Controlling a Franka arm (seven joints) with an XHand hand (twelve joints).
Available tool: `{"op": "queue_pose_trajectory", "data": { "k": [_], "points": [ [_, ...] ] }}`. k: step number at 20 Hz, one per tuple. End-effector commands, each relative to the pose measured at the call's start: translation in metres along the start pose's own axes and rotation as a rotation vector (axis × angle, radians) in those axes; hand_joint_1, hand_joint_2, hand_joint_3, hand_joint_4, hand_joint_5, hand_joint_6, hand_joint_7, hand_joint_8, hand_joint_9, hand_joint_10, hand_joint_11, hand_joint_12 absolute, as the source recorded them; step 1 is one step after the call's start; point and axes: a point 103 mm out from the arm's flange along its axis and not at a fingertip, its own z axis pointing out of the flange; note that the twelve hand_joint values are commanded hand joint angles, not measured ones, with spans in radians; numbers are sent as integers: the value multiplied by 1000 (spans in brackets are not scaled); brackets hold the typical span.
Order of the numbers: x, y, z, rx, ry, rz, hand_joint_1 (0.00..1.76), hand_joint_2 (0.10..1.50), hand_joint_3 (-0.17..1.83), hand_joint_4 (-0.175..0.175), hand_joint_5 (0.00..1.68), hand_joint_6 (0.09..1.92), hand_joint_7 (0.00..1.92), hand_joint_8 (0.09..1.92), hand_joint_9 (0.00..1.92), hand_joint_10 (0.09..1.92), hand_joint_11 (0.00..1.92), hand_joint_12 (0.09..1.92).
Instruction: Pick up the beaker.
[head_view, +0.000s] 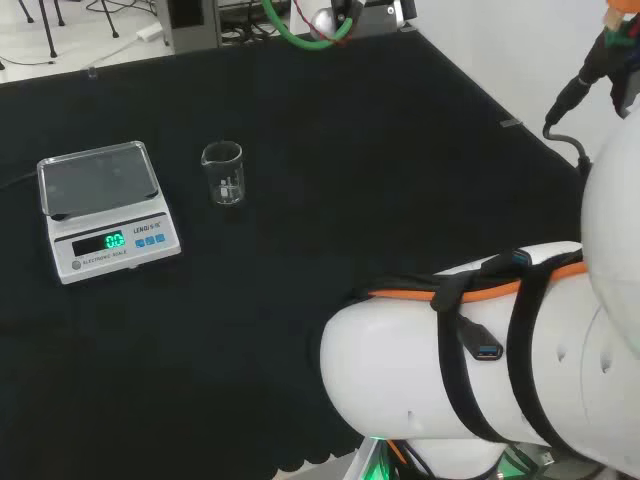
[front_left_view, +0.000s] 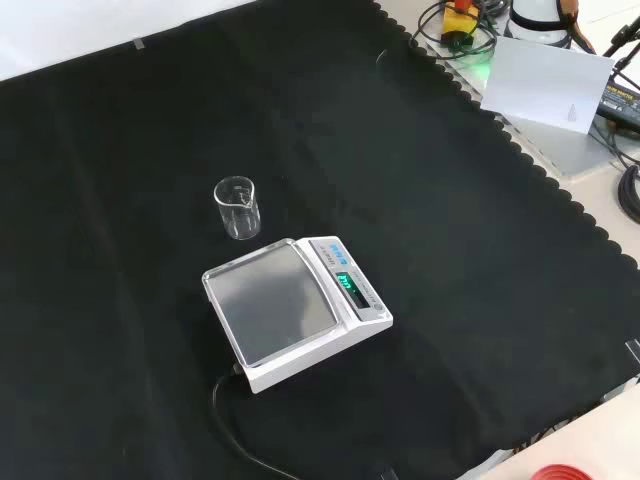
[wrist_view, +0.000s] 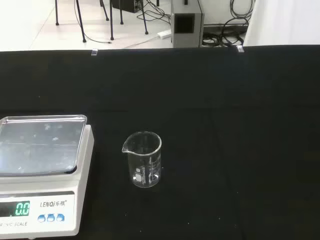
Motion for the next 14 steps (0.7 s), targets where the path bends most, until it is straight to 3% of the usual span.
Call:
{"op": "queue_pose_trajectory", "data": {
  "k": [1, 3, 7, 11, 14],
  "points": [
    [0, -149, -150, 92, -75, 36, 485, 771, 163, -20, 397, 542, 531, 659, 456, 783, 142, 1465],
    [1, -162, -164, 96, -86, 37, 503, 774, 145, -17, 397, 431, 479, 672, 413, 804, 110, 1482],
    [1, -154, -162, 64, -91, 42, 509, 776, 135, -16, 403, 384, 463, 680, 401, 812, 101, 1486],
    [-6, -117, -139, 102, -62, 52, 525, 765, 125, -11, 401, 371, 473, 682, 431, 812, 112, 1487],
    [19, -64, -111, 153, -37, 45, 539, 756, 119, -7, 394, 362, 474, 680, 443, 806, 117, 1486]
  ]
}}
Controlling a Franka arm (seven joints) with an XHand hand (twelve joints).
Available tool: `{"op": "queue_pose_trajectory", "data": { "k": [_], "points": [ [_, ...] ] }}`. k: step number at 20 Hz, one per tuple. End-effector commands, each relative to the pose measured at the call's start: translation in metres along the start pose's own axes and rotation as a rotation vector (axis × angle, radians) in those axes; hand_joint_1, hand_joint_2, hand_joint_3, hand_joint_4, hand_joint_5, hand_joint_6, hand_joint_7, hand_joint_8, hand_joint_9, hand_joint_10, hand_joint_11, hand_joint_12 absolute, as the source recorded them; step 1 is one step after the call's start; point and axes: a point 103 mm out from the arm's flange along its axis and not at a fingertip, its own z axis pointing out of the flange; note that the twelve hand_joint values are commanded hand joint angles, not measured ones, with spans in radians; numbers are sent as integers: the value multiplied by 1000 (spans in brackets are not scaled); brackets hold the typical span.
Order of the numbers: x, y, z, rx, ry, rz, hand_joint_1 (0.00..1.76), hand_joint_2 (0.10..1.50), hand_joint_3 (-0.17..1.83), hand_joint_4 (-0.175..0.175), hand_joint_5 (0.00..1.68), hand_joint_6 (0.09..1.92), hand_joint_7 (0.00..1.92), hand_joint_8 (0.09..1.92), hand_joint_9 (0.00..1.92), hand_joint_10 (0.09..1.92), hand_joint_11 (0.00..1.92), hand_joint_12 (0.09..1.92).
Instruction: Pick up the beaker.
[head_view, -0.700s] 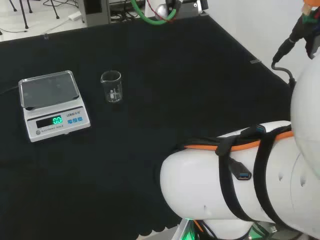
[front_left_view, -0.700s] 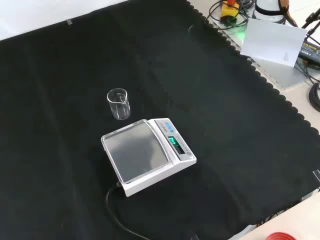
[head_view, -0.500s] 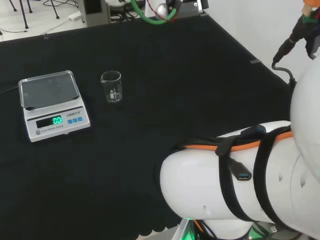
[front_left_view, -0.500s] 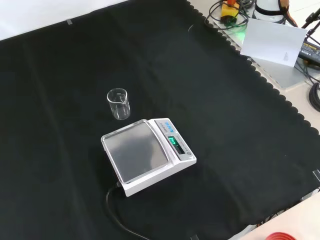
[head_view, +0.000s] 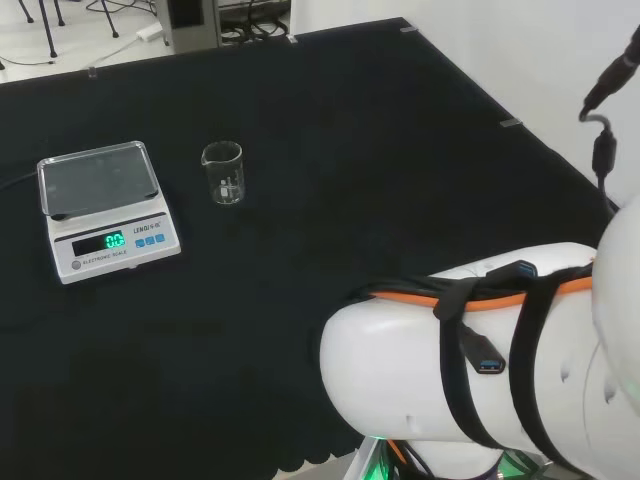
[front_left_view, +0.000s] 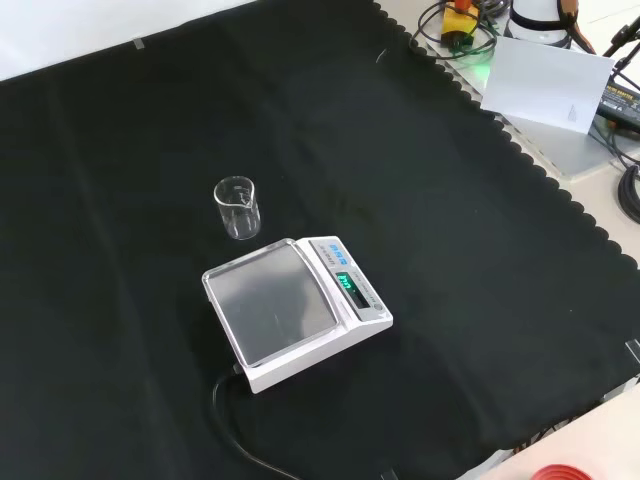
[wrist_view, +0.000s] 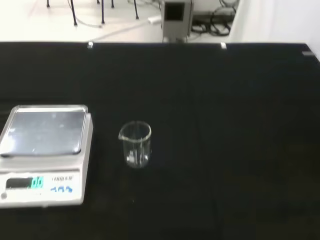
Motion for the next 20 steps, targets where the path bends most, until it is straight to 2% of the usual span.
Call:
{"op": "queue_pose_trajectory", "data": {
  "k": [1, 7, 14, 20],
  "points": [
    [28, 39, 2, 79, 14, 19, 542, 754, 117, -6, 391, 359, 473, 679, 444, 804, 118, 1485],
    [19, 104, 29, 114, 61, 2, 565, 750, 112, -4, 387, 347, 468, 675, 456, 794, 121, 1482],
    [14, 147, 55, 157, 65, 14, 575, 749, 110, -4, 375, 333, 462, 673, 462, 785, 122, 1480],
    [10, 168, 76, 217, 38, 39, 578, 750, 108, -5, 375, 323, 458, 673, 465, 778, 123, 1478]
  ]
}}
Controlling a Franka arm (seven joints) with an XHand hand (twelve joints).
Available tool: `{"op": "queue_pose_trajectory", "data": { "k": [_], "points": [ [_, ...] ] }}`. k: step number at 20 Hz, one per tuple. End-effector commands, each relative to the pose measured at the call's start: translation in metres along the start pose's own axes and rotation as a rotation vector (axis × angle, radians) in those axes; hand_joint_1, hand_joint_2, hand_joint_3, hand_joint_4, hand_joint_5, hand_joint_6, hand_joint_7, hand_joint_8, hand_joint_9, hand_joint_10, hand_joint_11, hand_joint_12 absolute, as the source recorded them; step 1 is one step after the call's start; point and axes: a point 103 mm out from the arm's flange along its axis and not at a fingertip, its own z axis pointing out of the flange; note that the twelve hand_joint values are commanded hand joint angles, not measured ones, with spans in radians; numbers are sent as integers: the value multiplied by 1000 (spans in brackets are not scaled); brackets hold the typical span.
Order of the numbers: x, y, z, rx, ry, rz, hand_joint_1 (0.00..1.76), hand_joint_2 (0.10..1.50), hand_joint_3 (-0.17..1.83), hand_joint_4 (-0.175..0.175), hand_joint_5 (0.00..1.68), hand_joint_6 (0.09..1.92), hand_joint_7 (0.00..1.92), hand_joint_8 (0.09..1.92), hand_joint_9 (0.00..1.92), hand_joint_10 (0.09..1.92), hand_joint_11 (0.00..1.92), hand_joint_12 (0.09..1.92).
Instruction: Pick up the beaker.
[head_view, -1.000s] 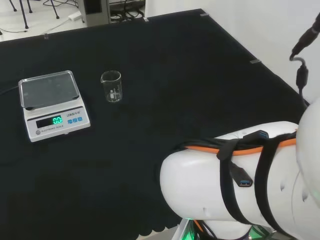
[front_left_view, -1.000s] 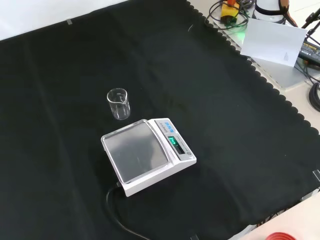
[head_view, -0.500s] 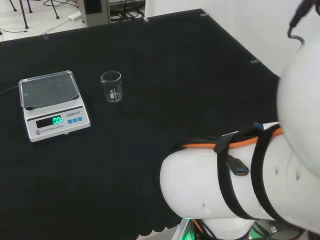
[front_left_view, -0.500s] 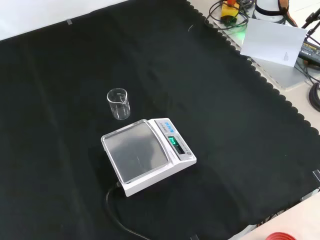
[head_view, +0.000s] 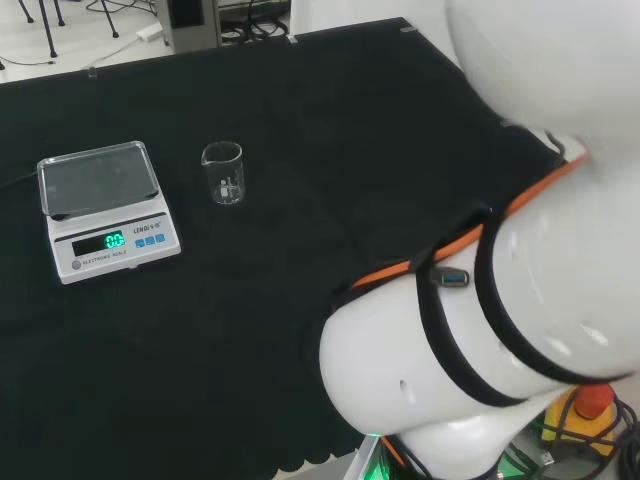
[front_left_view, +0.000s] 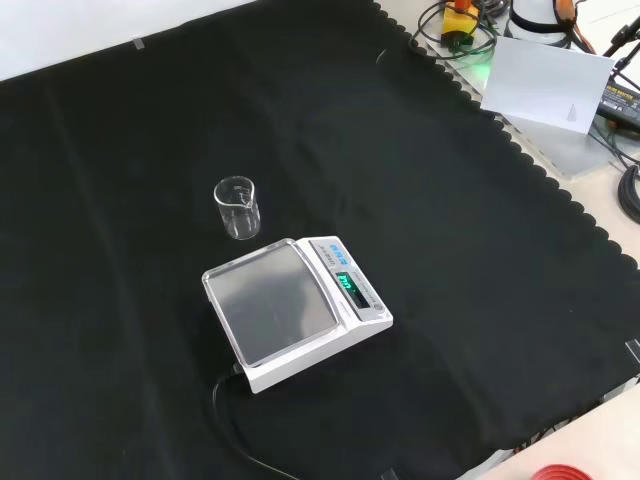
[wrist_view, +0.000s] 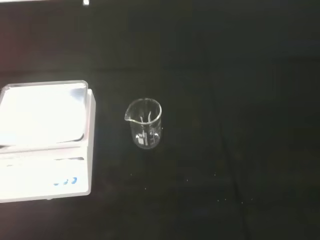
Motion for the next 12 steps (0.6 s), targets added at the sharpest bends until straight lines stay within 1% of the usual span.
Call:
{"op": "queue_pose_trajectory", "data": {
  "k": [1, 6, 9, 12],
  "points": [
    [-9, 46, 27, 61, 3, 37, 578, 751, 108, -5, 378, 323, 457, 673, 465, 777, 123, 1478],
    [-19, 70, 57, 133, 1, 63, 579, 751, 106, -5, 388, 321, 449, 672, 466, 773, 125, 1477],
    [-19, 85, 75, 172, -9, 60, 580, 751, 105, -5, 389, 317, 447, 673, 467, 771, 127, 1477],
    [-15, 100, 87, 194, -15, 43, 580, 751, 104, -3, 388, 313, 445, 674, 467, 770, 128, 1476]
  ]
}}
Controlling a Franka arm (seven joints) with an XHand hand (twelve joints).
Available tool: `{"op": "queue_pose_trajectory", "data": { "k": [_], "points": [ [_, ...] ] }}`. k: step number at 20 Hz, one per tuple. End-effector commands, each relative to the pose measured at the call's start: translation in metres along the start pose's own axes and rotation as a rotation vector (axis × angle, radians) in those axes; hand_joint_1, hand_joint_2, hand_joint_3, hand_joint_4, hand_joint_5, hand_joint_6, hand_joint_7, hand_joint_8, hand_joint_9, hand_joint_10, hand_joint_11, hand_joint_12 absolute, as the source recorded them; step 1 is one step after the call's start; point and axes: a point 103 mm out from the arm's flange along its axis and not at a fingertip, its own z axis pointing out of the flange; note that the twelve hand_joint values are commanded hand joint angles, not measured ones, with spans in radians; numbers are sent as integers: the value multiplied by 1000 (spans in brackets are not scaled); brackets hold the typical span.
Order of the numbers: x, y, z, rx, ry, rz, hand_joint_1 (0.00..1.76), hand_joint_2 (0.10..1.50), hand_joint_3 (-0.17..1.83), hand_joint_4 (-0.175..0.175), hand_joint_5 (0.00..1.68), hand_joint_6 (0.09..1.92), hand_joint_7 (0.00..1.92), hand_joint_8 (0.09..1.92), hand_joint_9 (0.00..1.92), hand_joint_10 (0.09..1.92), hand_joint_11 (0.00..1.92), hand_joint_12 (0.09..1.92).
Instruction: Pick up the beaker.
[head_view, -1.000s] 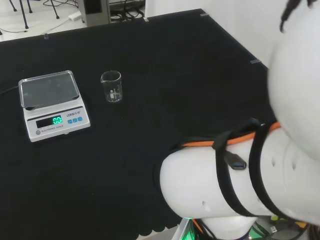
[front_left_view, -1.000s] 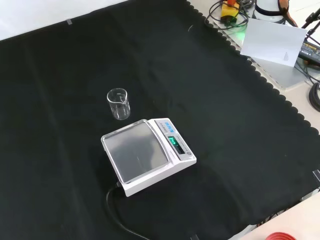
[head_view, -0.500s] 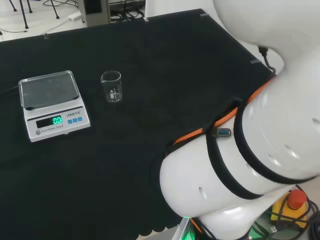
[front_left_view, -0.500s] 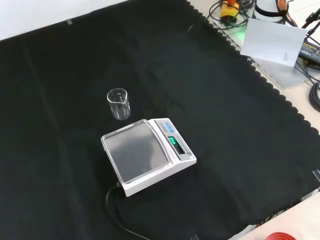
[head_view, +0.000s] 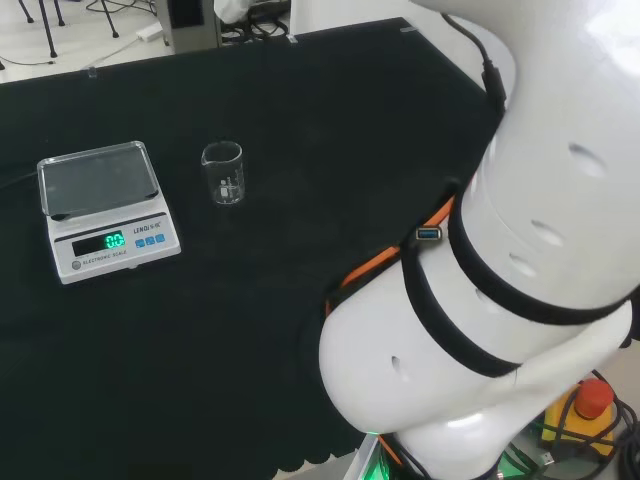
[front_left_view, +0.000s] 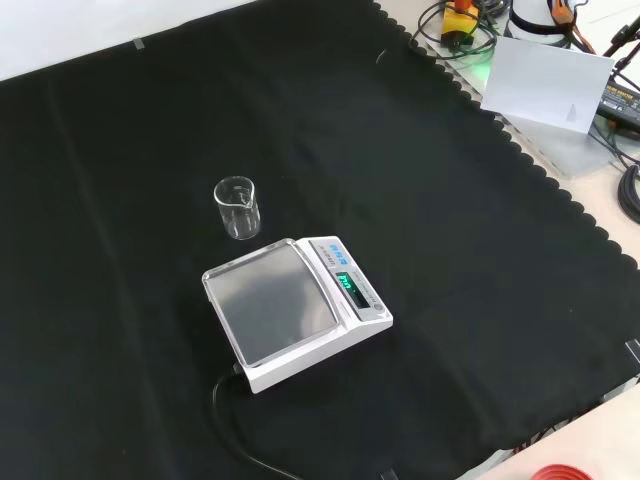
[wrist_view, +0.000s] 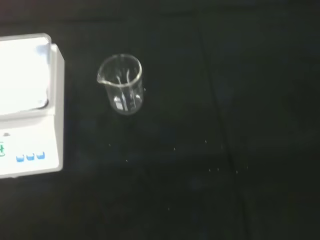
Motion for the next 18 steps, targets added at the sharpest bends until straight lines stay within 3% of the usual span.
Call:
{"op": "queue_pose_trajectory", "data": {
  "k": [1, 10, 12, 18],
  "points": [
    [1, 40, 26, 53, -14, -8, 580, 751, 104, -2, 386, 312, 444, 675, 466, 770, 128, 1476],
    [23, 92, 32, 62, -40, -31, 580, 752, 94, 4, 286, 191, 314, 690, 404, 791, 79, 1490],
    [27, 103, 32, 32, -28, -31, 580, 753, 90, 4, 237, 128, 241, 690, 366, 806, 44, 1500],
    [43, 130, 46, -138, -2, -13, 578, 752, 82, 9, 153, 87, 121, 674, 278, 833, 0, 1459]
  ]
}}
